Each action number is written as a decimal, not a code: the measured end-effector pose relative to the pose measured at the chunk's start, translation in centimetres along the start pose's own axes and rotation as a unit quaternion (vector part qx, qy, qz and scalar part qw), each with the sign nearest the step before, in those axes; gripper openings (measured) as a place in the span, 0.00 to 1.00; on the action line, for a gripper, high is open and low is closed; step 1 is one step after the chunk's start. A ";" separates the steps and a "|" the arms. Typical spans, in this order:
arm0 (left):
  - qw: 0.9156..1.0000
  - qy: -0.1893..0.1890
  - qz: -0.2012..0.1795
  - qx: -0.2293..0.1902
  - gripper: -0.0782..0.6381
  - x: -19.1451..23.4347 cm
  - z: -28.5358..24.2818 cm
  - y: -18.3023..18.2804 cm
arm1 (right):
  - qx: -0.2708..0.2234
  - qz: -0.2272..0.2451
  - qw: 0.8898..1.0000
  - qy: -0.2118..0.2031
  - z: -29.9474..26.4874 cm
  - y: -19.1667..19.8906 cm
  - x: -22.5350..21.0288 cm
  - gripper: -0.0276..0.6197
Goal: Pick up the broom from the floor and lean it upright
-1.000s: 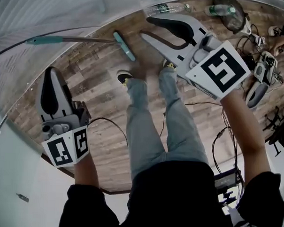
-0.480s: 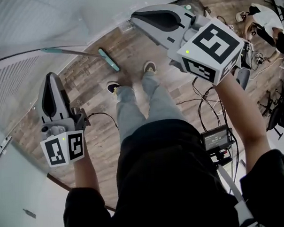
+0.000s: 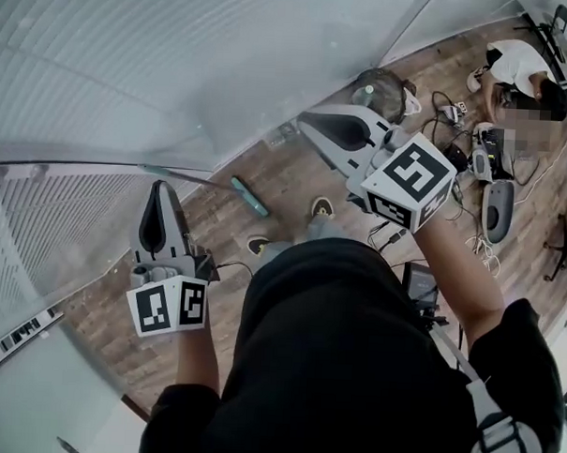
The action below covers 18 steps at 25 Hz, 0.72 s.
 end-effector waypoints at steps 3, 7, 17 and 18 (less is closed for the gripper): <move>1.000 -0.003 -0.009 -0.009 0.14 -1.9 -0.4 -0.8 | -0.014 -0.004 1.000 0.018 2.2 -0.3 -1.1 0.08; 1.000 -0.007 -0.020 -0.019 0.14 -4.6 -1.3 -1.3 | -0.032 -0.008 0.999 0.043 5.8 -0.4 -3.6 0.08; 0.999 -0.013 -0.033 -0.020 0.14 -8.7 -2.2 0.0 | -0.053 -0.004 0.998 0.045 10.4 0.4 -6.3 0.08; 0.999 -0.014 -0.034 -0.020 0.14 -9.1 -2.1 0.1 | -0.054 -0.004 0.998 0.042 10.8 0.5 -6.4 0.08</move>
Point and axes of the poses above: the fingertips, and each gripper's own axes: z backward along the fingers, x to its left, y out of its underside, the point moved 5 cm from there along z, backward along the fingers, and after that the axes turned 5 degrees about z, right-handed, at the moved point
